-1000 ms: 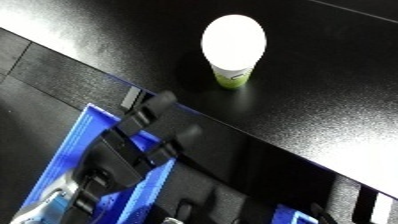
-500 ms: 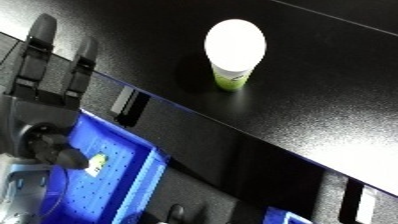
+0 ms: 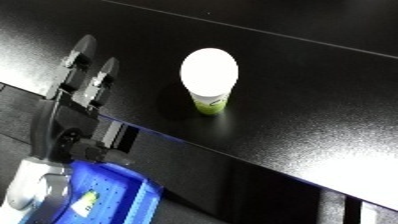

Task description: Pick up the object and place it into the box

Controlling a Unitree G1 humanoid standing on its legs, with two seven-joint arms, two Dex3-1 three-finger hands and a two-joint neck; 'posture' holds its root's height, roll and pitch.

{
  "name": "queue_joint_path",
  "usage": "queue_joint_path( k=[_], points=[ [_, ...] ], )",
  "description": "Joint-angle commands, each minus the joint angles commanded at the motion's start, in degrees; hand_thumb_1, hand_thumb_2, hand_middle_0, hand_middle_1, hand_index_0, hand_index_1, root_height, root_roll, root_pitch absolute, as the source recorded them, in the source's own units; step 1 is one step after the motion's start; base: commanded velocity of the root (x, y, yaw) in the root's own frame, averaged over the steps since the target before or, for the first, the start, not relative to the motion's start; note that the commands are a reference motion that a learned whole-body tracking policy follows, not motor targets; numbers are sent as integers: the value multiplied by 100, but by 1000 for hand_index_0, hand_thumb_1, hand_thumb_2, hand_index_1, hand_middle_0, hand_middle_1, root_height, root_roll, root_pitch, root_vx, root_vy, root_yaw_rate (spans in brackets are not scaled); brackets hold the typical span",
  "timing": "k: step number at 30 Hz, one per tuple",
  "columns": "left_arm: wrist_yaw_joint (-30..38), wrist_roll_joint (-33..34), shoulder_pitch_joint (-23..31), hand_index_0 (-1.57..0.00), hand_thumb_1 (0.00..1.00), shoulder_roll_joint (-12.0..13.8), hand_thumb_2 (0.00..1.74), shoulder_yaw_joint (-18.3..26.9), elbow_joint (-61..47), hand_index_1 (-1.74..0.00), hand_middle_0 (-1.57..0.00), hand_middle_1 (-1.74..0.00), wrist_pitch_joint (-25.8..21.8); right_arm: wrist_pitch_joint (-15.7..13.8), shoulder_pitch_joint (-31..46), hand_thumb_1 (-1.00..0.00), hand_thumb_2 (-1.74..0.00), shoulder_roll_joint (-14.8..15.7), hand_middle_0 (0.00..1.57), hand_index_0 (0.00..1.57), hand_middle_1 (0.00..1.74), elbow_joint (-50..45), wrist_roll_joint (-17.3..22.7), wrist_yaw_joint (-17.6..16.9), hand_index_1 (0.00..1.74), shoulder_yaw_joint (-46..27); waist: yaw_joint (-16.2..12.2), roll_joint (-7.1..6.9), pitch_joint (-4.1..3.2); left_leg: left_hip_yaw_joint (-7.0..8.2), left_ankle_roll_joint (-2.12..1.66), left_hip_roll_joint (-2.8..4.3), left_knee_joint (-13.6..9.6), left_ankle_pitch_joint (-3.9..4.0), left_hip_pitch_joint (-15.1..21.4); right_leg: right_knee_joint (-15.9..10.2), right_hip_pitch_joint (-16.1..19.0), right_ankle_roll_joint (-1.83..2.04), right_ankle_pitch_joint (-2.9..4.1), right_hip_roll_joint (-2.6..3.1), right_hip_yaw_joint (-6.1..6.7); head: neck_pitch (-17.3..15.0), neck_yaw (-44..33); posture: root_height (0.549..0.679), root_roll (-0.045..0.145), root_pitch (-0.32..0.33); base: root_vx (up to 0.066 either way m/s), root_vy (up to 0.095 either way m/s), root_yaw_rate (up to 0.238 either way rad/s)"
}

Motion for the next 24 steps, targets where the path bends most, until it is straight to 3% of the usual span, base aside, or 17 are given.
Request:
queue_joint_path(
  k=[13, 24],
  points=[
    [462, 169, -896, 0, 0, 80, 0, -599, 1001, 0, 0, 0, 453, 171, -277, 0, 0, -11, 0, 0, 0, 42, -45, -44, 0, 120, -281, -36, 55, 142, 6, 88, 40, 18, -38, -7, -166, 50, 109, 60, 117, 7, -195, 634, 17, -56, -12, 2, -72],
    [555, 277, -1486, 0, 0, 7, 0, -980, 1803, 0, 0, 0, 590, 252, -443, 0, 0, -7, 0, 0, 0, 0, 11, -98, 0, 187, -470, -97, 132, 231, 30, 139, 193, -38, -172, 44, -364, 83, 167, 101, 184, 122, -272, 631, 17, -47, -14, -9, -69]
  ],
)
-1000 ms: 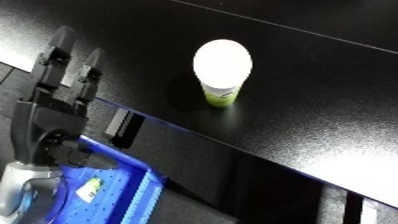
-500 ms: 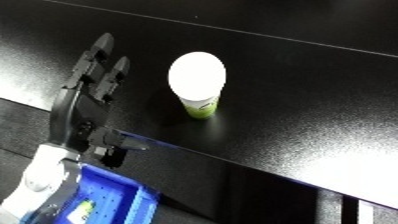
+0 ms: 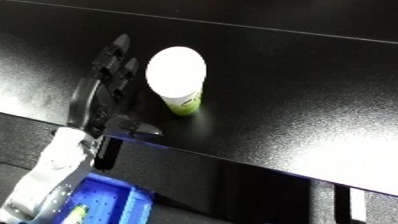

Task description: Pick up the object and place it into the box

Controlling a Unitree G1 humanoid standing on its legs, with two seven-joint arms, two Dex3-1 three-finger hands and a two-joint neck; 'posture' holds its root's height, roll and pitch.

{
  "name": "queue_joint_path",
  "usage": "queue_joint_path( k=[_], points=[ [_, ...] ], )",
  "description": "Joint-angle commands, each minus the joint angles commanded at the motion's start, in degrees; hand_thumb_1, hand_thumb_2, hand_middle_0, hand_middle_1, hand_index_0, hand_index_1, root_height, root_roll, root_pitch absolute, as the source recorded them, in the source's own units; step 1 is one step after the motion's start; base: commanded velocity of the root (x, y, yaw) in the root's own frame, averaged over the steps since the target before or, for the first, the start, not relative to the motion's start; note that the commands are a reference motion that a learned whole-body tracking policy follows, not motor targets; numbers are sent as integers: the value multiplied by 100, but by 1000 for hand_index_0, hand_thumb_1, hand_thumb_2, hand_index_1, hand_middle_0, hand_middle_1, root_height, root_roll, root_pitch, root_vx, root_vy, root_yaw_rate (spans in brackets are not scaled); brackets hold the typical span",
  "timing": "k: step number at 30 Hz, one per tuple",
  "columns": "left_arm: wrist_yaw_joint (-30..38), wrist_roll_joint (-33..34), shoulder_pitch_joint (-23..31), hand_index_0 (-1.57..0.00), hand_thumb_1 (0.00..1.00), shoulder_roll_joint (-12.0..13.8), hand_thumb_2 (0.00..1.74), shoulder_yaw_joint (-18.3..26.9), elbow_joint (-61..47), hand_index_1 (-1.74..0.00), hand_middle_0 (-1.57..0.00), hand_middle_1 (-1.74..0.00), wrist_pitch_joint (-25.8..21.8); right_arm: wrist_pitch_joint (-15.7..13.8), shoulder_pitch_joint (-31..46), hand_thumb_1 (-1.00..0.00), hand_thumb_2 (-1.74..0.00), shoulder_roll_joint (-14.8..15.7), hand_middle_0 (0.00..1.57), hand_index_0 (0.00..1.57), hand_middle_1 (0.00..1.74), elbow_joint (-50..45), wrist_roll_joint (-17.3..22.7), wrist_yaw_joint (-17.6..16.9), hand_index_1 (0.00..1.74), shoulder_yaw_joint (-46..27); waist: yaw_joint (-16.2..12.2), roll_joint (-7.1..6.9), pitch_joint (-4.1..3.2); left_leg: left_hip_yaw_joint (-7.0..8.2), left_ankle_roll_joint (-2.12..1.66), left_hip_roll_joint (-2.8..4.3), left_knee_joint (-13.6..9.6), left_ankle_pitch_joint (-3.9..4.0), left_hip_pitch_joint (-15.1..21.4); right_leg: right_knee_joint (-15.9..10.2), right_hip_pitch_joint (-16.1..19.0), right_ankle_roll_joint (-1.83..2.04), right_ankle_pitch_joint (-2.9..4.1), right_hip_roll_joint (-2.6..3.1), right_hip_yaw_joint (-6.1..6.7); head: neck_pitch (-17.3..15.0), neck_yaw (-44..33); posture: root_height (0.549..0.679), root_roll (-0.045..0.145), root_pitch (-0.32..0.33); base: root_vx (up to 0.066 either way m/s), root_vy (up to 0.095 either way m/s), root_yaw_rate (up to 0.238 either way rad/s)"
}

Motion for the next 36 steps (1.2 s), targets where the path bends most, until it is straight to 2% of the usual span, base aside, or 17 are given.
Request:
queue_joint_path(
  k=[7, 13, 19, 27, 32, 36],
  points=[
    [-6, 16, -319, 0, 0, -126, 0, -191, 386, 0, 0, 0, -52, 33, -56, 0, 0, 14, 0, 0, 0, -19, 51, -42, 0, 66, -106, -49, 0, 40, 13, 17, 123, -50, -127, 28, -131, -3, 19, 37, 33, 12, -109, 629, 19, -35, -6, -11, -71],
    [-28, 16, -547, -471, 300, -240, 522, -317, 423, -522, -471, -522, -142, 9, -80, 0, 0, 46, 0, 0, 0, -19, 68, -58, 0, 116, -169, -52, 0, 65, 8, 26, 83, -57, -113, -37, -134, -9, 30, 69, 53, 90, -233, 630, 21, -29, -12, -6, -48],
    [-79, 48, -719, -942, 600, -294, 1044, -352, 322, -1044, -942, -1044, -113, -4, -77, 0, 0, 81, 0, 0, 0, -8, 42, -66, 0, 144, -205, -32, 0, 77, -6, 45, 49, -56, -41, -67, -71, -20, 24, 62, 55, 38, -273, 630, 23, -34, -6, 0, -9],
    [-152, 10, -831, -1570, 1000, -259, 1740, -373, 303, -1740, -1570, -1740, -22, 2, -73, 0, 0, 107, 0, 0, 0, 29, -34, -57, 0, 141, -212, 8, 0, 52, -16, 36, 3, -38, 22, -85, -1, -32, 9, 46, 45, -5, -317, 631, 26, -41, -7, 1, 18],
    [-129, -262, -839, -1570, 1000, -209, 1740, -334, 300, -1740, -1570, -1740, 69, 19, -55, 0, 0, 112, 0, 0, 0, 74, -41, -45, 0, 137, -200, 36, 0, 28, -26, 38, -26, -16, 66, -83, 47, -38, -5, 30, 31, -49, -384, 631, 28, -46, 0, 7, 31],
    [-100, -1095, -670, -1570, 1000, -258, 1740, -157, 226, -1740, -1570, -1740, 173, -1, -17, 0, 0, 107, 0, 0, 0, 98, -29, -50, 0, 106, -171, 70, 0, -11, -34, 19, -87, 15, 116, -100, 98, -53, -22, 11, 17, -21, -361, 632, 31, -48, 1, 6, 70]
  ],
)
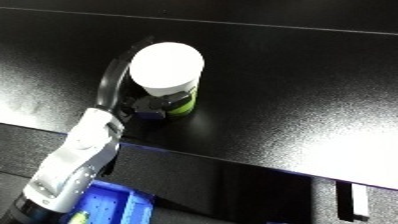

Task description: Pick up the object and place it into the box

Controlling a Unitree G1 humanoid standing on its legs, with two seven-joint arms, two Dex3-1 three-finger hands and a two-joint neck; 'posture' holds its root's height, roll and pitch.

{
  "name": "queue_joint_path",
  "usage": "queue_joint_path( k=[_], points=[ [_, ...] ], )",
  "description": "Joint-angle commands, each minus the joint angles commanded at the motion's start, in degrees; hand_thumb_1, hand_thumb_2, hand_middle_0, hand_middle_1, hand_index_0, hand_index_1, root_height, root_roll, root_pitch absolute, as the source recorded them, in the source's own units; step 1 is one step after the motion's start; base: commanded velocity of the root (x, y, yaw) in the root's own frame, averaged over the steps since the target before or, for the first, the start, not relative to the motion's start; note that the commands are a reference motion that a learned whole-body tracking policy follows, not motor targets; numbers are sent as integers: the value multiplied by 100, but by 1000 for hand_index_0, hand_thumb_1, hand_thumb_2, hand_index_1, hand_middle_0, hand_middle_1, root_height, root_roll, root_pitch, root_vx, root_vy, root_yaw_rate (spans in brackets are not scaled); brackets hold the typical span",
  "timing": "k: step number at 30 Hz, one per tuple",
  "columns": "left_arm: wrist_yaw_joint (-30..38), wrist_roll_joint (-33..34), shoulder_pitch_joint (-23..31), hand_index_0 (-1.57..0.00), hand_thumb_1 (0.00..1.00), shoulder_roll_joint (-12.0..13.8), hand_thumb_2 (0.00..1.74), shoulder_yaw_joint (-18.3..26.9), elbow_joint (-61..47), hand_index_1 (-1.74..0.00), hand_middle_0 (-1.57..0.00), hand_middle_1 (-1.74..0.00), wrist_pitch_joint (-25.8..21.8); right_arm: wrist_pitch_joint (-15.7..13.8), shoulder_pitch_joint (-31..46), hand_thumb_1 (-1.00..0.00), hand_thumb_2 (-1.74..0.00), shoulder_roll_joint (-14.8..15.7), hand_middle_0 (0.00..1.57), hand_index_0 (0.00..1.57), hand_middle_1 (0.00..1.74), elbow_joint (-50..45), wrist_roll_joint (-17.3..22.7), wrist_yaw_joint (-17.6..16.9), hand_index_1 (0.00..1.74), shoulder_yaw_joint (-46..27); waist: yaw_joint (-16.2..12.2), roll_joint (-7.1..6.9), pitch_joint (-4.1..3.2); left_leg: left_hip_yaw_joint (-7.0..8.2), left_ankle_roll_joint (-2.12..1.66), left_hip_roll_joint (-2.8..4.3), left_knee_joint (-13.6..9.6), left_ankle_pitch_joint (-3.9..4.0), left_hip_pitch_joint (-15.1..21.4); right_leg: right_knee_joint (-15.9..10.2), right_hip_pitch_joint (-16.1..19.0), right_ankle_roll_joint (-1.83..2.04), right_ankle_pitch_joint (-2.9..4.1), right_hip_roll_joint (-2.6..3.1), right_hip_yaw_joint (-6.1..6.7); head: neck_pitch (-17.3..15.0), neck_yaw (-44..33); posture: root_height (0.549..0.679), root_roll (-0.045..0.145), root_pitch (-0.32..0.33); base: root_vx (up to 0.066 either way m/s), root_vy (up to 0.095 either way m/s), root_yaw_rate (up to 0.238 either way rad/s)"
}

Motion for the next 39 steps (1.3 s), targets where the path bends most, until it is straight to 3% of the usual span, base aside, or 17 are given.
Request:
queue_joint_path(
  k=[5, 10, 16, 23, 29, 34, 39],
  points=[
    [-56, -1400, 426, -1570, 1000, -132, 1740, 384, -256, -1740, -1570, -1740, -116, -42, 47, 0, 0, -2, 0, 0, 0, -8, 19, -63, 0, -75, 71, 68, 0, -53, -14, -40, -79, 44, 29, -10, 27, -23, -20, -42, -17, 42, 116, 633, 36, -47, -12, 10, 87],
    [-137, -1959, 937, -1570, 1000, -148, 1740, 854, -750, -1740, -1570, -1740, -544, -121, 148, 0, 0, -15, 0, 0, 0, -53, 38, -120, 0, -183, 187, 134, 0, -123, -33, -88, -174, 90, 45, -43, 56, -66, -46, -79, -38, 102, 254, 634, 42, -43, -22, 13, 104],
    [14, -1663, 1549, -1570, 1000, 28, 1740, 1451, -1251, -1740, -1570, -1740, -1019, -246, 371, 0, 0, -61, 0, 0, 0, -134, 136, -118, 0, -326, 364, 185, 0, -215, -41, -159, -228, 136, 43, -46, 99, -106, -81, -118, -115, 155, 232, 634, 49, -41, -19, -2, 121],
    [468, -1189, 2296, -1570, 1000, 371, 1740, 2167, -1191, -1740, -1570, -1740, -1278, -322, 651, 0, 0, -109, 0, 0, 0, -267, 314, -93, 0, -498, 588, 220, 0, -313, -27, -237, -176, 132, -4, 11, 136, -146, -158, -155, -215, 184, -42, 633, 55, -40, -16, -14, 122],
    [1077, -786, 3024, -1570, 1000, 613, 1740, 2804, -319, -1740, -1570, -1740, -1785, -347, 788, 0, 0, -149, 0, 0, 0, -305, 351, -129, 0, -594, 692, 272, 0, -354, -27, -292, -129, 133, -19, 36, 195, -191, -246, -162, -257, 108, -613, 633, 63, -41, -5, 9, 90],
    [1281, -502, 3576, -1570, 1000, 666, 1740, 3085, 632, -1740, -1570, -1740, -2379, -255, 838, 0, 0, -216, 0, 0, 0, -368, 363, -210, 0, -613, 753, 313, 0, -359, -22, -333, -84, 138, -44, 77, 241, -242, -344, -163, -273, 59, -1461, 632, 69, -44, -4, 35, 57],
    [1317, -1058, 3915, -1570, 1000, 637, 1740, 3208, 1644, -1740, -1570, -1740, -2634, -203, 814, 0, 0, -253, 0, 0, 0, -370, 352, -244, 0, -571, 772, 302, 0, -344, 6, -344, -52, 149, -80, 104, 286, -274, -425, -156, -299, -168, -2378, 631, 70, -47, -14, 27, 10]
  ],
)
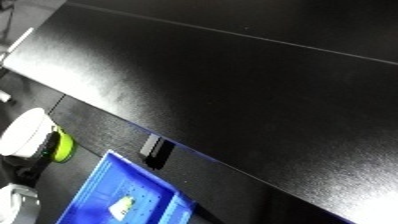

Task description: Pick up the object and place it into the box

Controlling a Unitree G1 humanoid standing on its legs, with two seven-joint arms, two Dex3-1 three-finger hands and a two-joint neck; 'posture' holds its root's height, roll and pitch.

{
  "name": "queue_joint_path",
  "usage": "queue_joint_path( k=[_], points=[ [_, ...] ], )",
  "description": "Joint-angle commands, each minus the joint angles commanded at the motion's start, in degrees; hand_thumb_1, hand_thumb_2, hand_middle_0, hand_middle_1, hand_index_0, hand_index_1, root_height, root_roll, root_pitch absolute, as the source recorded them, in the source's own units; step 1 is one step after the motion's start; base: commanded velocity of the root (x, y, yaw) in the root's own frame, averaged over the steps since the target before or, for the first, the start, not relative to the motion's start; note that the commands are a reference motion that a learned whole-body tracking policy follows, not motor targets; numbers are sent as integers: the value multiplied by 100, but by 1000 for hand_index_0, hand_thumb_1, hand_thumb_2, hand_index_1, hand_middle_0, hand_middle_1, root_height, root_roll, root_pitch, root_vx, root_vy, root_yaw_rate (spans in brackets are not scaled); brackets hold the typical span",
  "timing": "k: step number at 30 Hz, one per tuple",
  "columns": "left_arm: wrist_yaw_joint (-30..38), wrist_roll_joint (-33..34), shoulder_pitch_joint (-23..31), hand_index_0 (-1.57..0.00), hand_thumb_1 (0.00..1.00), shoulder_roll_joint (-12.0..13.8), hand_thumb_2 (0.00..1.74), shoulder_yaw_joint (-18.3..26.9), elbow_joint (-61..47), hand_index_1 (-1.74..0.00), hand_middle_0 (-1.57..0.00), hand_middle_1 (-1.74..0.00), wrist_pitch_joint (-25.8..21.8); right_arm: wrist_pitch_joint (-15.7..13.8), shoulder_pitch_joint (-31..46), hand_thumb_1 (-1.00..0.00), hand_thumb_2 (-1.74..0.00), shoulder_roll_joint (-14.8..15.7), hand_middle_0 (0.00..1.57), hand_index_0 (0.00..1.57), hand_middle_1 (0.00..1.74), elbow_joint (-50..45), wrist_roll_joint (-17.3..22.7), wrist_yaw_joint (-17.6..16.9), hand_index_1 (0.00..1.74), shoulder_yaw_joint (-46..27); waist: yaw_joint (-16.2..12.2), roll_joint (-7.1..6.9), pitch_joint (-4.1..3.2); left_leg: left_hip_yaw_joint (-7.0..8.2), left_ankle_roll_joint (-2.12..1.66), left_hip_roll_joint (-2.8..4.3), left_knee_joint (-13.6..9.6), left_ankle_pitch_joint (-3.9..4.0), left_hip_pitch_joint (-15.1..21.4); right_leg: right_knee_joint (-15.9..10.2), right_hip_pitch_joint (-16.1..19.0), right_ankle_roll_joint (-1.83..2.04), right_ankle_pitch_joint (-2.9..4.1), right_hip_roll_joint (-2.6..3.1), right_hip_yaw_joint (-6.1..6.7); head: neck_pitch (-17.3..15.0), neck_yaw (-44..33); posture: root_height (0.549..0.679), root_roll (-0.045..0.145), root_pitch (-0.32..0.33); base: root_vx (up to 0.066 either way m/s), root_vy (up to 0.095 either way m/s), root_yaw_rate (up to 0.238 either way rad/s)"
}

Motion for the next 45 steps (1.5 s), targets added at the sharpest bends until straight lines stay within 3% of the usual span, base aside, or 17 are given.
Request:
queue_joint_path(
  k=[9, 14, 20, 29, 38, 45],
  points=[
    [-279, -1064, -121, -1570, 1000, 71, 1740, 271, 1872, -1740, -1570, -1740, 567, 11, -160, 0, 0, 34, 0, 0, 0, 215, -78, 27, 0, 186, -109, -149, 0, 37, -3, 105, 26, 76, -59, 19, 86, -33, -120, 65, 19, -201, -1369, 629, 64, -57, 4, 17, -24],
    [-738, -1333, -322, -1178, 750, 224, 1305, 323, 2649, -1305, -1178, -1305, 764, 1, -197, 0, 0, 51, 0, 0, 0, 298, -181, 104, 0, 253, -176, -253, 0, 69, -33, 173, -59, 141, -74, -22, 103, -36, -145, 124, 30, -250, -1650, 629, 58, -55, 2, 13, -5],
    [-1125, -1475, -597, -706, 450, 422, 783, 253, 3302, -783, -706, -783, 965, -29, -209, 0, 0, 89, 0, 0, 0, 369, -183, 190, 0, 309, -203, -358, 0, 79, -73, 234, -198, 203, -51, -142, 141, -14, -124, 171, 15, -331, -1626, 630, 51, -49, -4, -2, 22],
    [-1336, -1276, -669, 0, 0, 409, 0, 100, 3632, 0, 0, 0, 1103, -36, -233, 0, 0, 151, 0, 0, 0, 433, -129, 276, 0, 353, -185, -446, 0, 64, -88, 248, -281, 211, -22, -274, 217, -13, -101, 219, -5, -497, -1420, 632, 45, -44, 9, -9, 8],
    [-1511, -1606, -648, 0, 0, 331, 0, 78, 3907, 0, 0, 0, 1391, -52, -264, 0, 0, 177, 0, 0, 0, 471, -115, 270, 0, 376, -194, -464, 0, 82, -101, 229, -383, 220, 55, -483, 326, 2, -25, 236, -22, -532, -1049, 636, 42, -43, 19, -3, -9],
    [-1874, -1625, -638, 0, 0, 295, 0, 12, 3988, 0, 0, 0, 1522, -44, -310, 0, 0, 155, 0, 0, 0, 407, -39, 217, 0, 413, -228, -437, 0, 108, -90, 202, -337, 162, 49, -543, 305, 12, 29, 248, 17, -480, -618, 638, 38, -38, -4, -3, -44]
  ],
)
